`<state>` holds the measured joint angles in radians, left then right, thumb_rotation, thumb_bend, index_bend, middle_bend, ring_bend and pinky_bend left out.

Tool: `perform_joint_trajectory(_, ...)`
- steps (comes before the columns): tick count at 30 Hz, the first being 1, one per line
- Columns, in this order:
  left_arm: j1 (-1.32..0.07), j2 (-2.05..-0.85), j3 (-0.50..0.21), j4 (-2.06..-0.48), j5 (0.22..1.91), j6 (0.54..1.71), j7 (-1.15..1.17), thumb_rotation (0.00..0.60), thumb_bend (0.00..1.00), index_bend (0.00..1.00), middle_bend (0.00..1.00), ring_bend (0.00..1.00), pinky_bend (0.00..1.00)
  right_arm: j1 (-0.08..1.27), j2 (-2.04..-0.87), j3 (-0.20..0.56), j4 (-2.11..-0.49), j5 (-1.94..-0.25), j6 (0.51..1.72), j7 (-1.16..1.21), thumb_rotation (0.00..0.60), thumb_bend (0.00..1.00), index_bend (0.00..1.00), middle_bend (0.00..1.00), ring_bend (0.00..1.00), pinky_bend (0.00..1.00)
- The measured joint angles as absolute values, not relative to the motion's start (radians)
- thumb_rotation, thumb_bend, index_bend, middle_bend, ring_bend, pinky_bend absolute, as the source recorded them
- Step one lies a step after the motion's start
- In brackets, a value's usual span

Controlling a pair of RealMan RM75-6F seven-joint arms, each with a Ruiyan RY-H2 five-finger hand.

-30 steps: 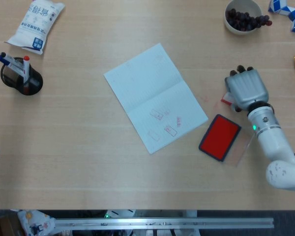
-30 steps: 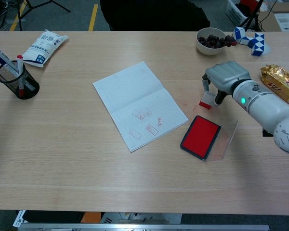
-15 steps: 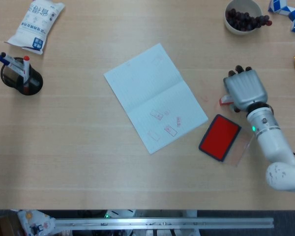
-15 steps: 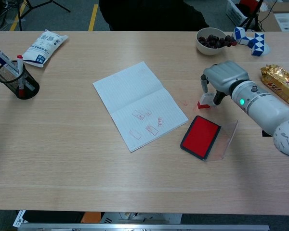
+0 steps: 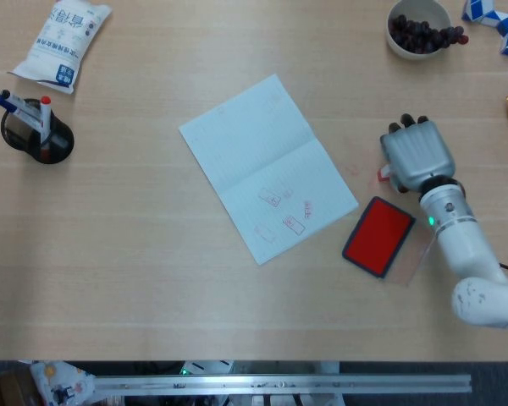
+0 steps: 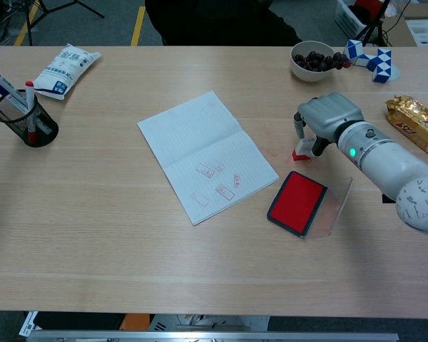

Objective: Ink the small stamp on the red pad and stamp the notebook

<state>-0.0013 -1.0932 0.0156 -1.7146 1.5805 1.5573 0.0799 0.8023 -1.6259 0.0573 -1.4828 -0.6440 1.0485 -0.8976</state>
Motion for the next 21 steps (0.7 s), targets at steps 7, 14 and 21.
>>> perform_joint_trajectory(7, -0.003, -1.095, 0.015, -1.713, 1.58, 1.554, 0.081, 0.6, 0.12, 0.02, 0.17, 0.2, 0.12, 0.804, -1.627, 0.055, -1.481, -0.635, 1.048, -0.903, 0.6, 0.26, 0.49, 0.34, 0.18, 0.29)
perform_joint_trajectory(14, -0.003, -1.095, 0.014, -1.714, 1.578, 1.554, 0.083, 0.6, 0.12, 0.02, 0.17, 0.2, 0.12, 0.806, -1.631, 0.054, -1.475, -0.629, 1.045, -0.907, 0.6, 0.27, 0.49, 0.34, 0.18, 0.29)
perform_joint_trajectory(21, -0.004, -1.096, 0.014, -1.715, 1.576, 1.551, 0.087, 0.6, 0.12, 0.02, 0.17, 0.2, 0.12, 0.809, -1.637, 0.052, -1.466, -0.618, 1.045, -0.918, 0.6, 0.32, 0.54, 0.37, 0.18, 0.29)
